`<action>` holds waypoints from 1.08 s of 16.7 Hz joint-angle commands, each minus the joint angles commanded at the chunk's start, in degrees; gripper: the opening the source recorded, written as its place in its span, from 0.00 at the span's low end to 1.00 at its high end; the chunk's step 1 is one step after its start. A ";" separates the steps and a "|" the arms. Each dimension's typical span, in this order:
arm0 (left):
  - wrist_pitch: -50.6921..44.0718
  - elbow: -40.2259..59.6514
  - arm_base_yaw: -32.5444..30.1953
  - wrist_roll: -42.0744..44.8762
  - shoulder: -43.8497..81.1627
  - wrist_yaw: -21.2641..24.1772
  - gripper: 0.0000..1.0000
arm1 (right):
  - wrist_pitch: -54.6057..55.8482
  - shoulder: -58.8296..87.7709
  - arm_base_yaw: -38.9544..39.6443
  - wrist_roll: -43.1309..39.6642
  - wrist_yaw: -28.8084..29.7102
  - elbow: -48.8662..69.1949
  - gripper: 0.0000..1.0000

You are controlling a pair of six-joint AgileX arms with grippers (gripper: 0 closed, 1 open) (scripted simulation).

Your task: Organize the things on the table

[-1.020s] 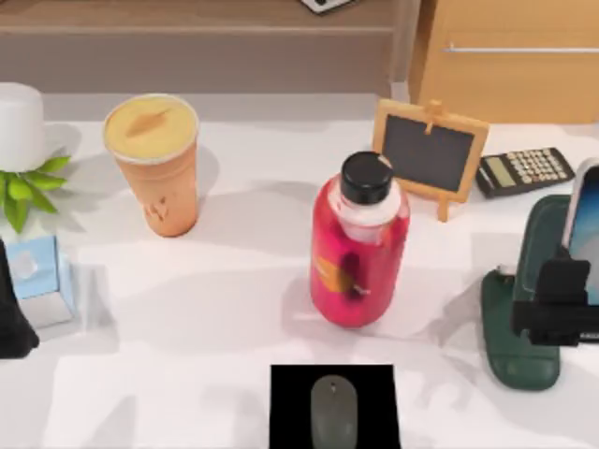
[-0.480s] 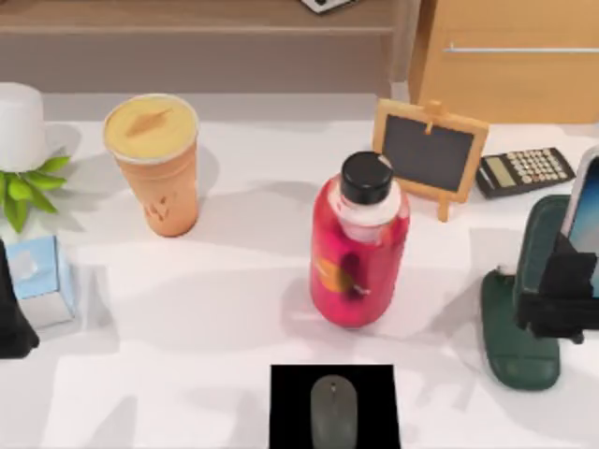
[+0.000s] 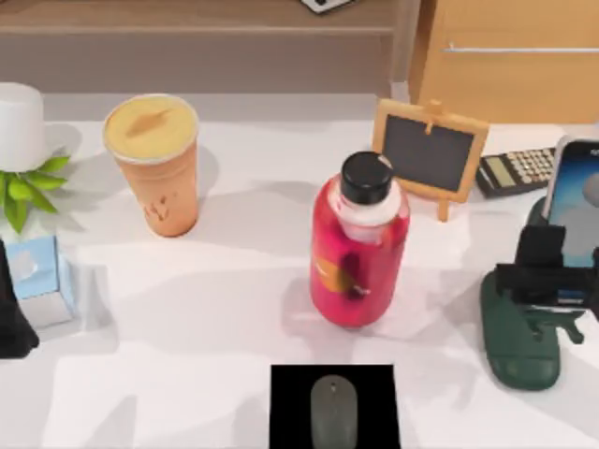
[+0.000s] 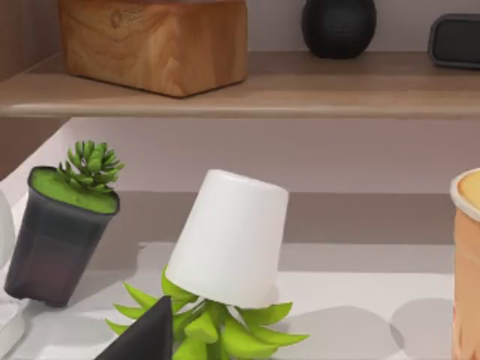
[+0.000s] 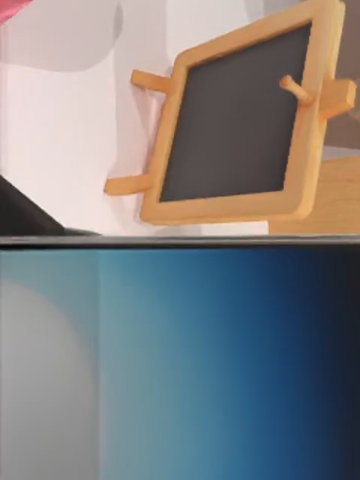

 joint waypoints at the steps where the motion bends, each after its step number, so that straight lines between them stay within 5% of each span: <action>1: 0.00 0.00 0.00 0.00 0.00 0.00 1.00 | 0.52 0.41 -0.47 -0.42 -0.45 -0.03 0.00; 5: 0.00 0.00 0.00 0.00 0.00 0.00 1.00 | 0.62 0.49 -0.56 -0.51 -0.54 -0.03 0.00; 18: 0.00 0.00 0.00 0.00 0.00 0.00 1.00 | 0.62 0.49 -0.56 -0.51 -0.54 -0.03 0.98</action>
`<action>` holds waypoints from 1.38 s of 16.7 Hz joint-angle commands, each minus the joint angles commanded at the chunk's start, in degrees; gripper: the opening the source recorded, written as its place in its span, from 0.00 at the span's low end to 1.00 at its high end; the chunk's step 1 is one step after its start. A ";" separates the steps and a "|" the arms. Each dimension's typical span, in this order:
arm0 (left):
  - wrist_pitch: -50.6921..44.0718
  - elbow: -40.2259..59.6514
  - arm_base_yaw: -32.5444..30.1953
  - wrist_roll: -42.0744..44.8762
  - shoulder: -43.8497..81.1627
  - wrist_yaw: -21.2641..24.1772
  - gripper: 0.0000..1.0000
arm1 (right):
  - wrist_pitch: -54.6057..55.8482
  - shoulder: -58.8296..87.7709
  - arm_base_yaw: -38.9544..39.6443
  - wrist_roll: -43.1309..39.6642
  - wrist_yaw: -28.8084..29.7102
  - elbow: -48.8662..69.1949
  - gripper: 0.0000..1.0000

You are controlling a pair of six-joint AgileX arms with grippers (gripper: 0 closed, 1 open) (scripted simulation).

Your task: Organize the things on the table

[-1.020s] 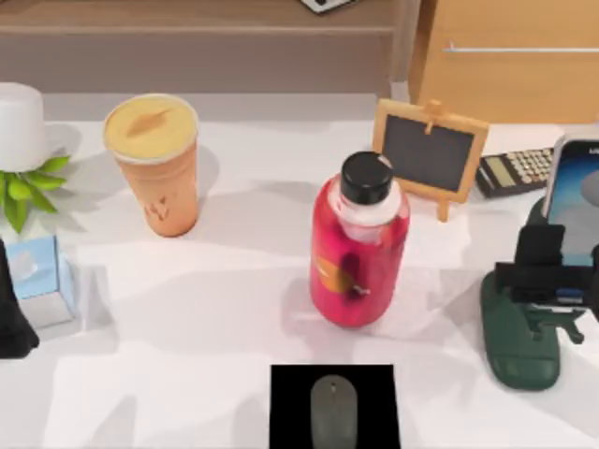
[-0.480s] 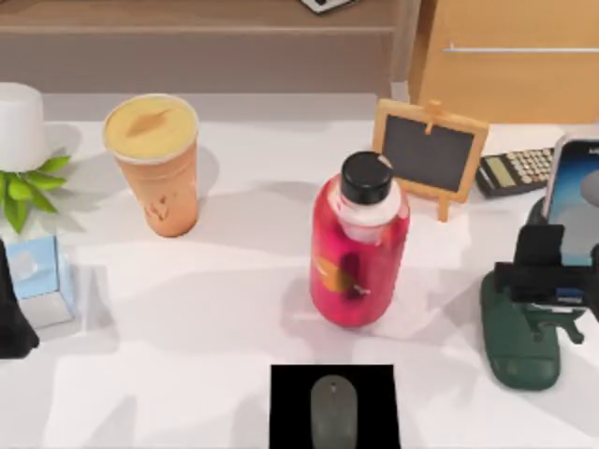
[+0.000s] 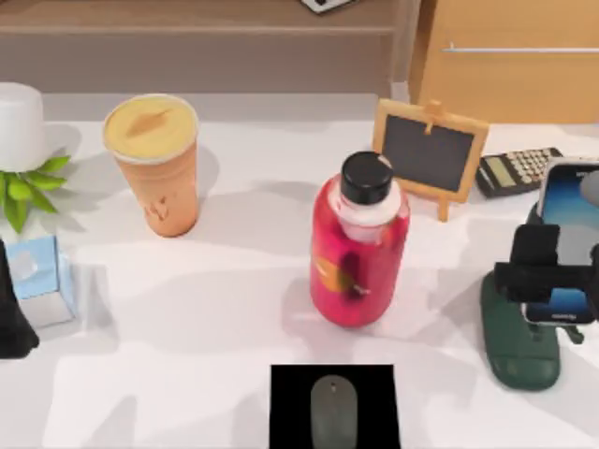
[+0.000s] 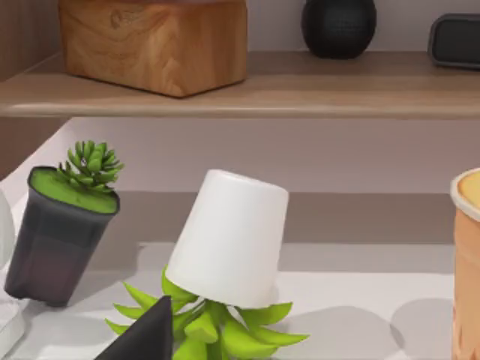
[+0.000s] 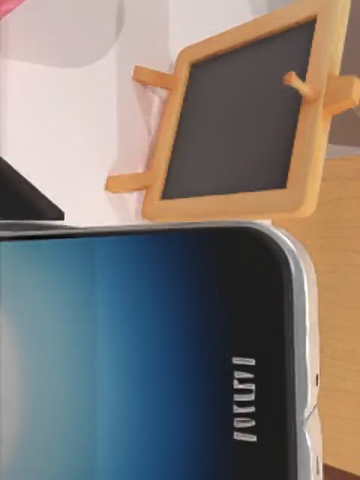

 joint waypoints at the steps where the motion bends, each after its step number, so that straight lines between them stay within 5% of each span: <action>1: 0.00 0.00 0.00 0.00 0.00 0.00 1.00 | 0.00 0.00 0.00 0.00 0.00 0.00 1.00; 10: 0.00 0.00 0.00 0.00 0.00 0.00 1.00 | 0.11 -0.19 -0.08 0.16 0.16 0.01 1.00; 15: 0.00 0.00 0.00 0.00 0.00 0.00 1.00 | 1.22 -4.86 -1.49 6.17 6.02 -0.19 1.00; 23: 0.00 0.00 0.00 0.00 0.00 0.00 1.00 | -9.28 -5.41 7.92 6.72 6.15 -0.86 1.00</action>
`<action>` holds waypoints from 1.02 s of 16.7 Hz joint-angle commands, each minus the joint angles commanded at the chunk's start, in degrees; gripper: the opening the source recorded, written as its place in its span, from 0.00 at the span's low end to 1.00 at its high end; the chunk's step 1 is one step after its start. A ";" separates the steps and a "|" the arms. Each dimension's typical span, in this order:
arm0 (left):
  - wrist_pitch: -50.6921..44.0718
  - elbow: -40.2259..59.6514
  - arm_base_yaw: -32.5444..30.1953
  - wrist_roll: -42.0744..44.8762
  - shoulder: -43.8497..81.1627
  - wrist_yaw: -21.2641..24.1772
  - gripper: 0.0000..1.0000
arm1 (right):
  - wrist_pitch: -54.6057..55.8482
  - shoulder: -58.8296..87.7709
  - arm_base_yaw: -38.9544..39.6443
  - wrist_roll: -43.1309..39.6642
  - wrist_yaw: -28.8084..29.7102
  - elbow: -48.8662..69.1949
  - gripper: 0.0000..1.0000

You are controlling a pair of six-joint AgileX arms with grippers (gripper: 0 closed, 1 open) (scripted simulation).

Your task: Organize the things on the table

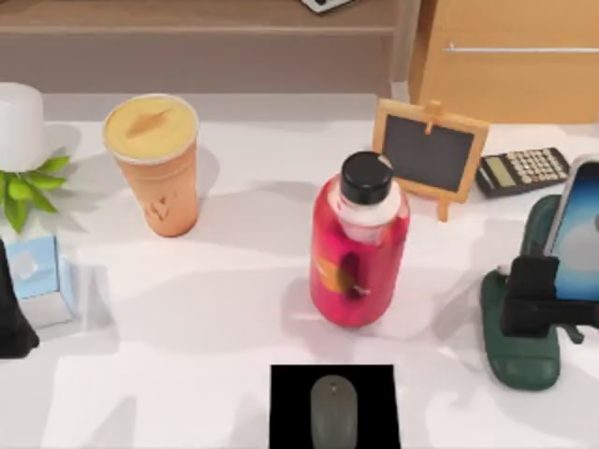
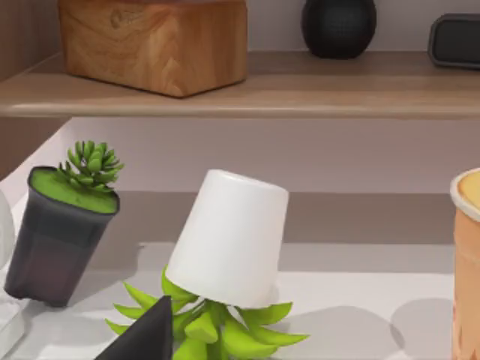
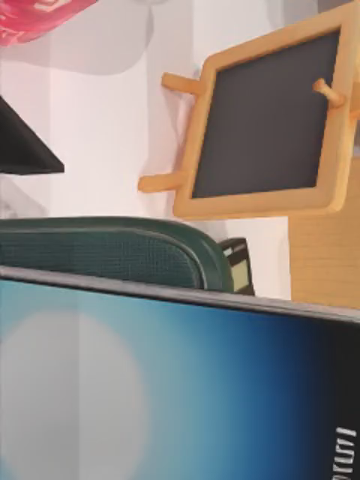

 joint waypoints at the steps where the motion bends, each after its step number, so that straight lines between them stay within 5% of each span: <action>1: 0.00 0.00 0.00 0.00 0.00 0.00 1.00 | 0.00 0.00 0.00 0.00 0.00 0.00 1.00; 10: 0.00 0.00 0.00 0.00 0.00 0.00 1.00 | 5.25 -11.31 -4.32 -9.48 -3.82 -4.23 1.00; 17: 0.00 0.00 0.00 0.00 0.00 0.00 1.00 | 14.62 -33.60 -23.05 -25.51 -21.26 -16.07 1.00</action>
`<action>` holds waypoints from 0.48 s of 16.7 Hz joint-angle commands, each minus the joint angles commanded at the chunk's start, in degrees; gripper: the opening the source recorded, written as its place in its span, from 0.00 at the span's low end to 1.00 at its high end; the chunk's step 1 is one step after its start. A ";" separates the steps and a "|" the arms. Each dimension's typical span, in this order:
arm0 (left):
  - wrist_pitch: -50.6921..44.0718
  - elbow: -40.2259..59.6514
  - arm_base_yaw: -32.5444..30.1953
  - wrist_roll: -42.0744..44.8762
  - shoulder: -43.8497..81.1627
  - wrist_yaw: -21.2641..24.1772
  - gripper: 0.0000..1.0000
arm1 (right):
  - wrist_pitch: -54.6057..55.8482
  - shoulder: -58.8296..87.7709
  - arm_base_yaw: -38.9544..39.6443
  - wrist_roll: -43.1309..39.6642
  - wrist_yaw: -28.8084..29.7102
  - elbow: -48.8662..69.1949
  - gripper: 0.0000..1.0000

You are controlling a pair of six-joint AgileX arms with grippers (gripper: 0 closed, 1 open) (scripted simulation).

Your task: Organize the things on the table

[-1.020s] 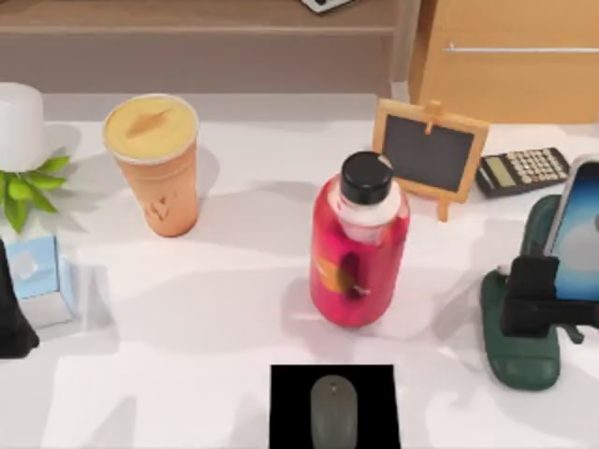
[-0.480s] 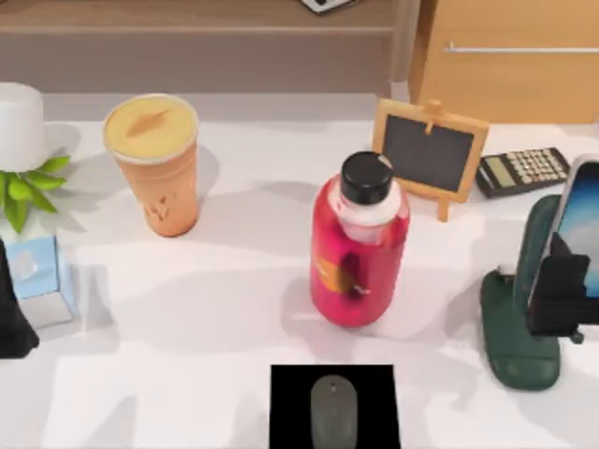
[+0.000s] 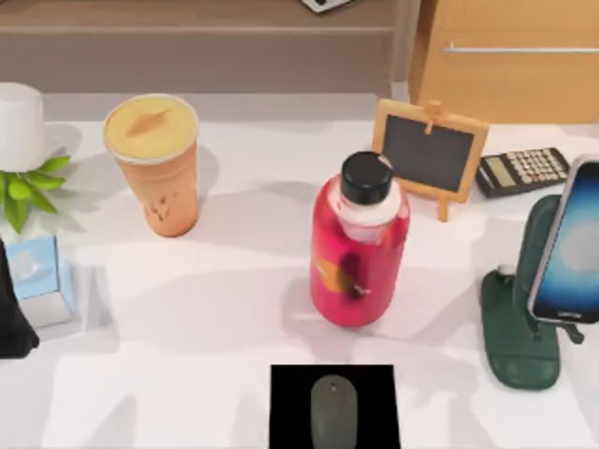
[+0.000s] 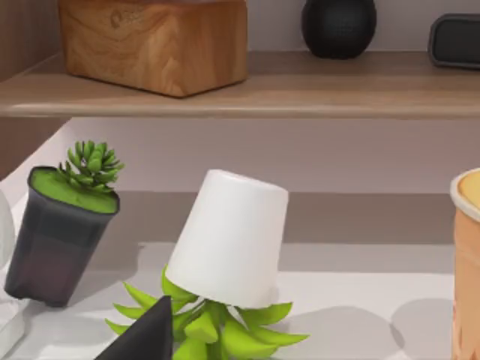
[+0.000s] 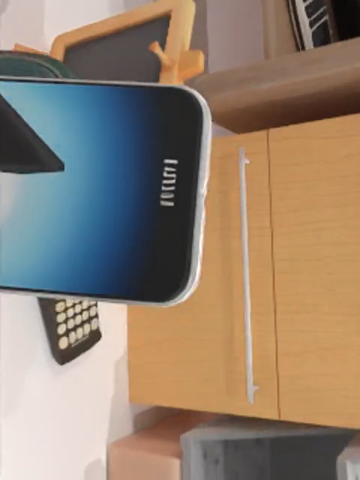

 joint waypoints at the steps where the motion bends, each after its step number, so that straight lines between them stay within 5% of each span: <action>1: 0.00 0.00 0.00 0.00 0.00 0.00 1.00 | 1.13 -2.82 -4.50 -1.69 -3.92 -1.95 1.00; 8: 0.00 0.00 0.00 0.00 0.00 0.00 1.00 | 5.80 -14.78 -27.63 -7.35 -25.23 -11.90 1.00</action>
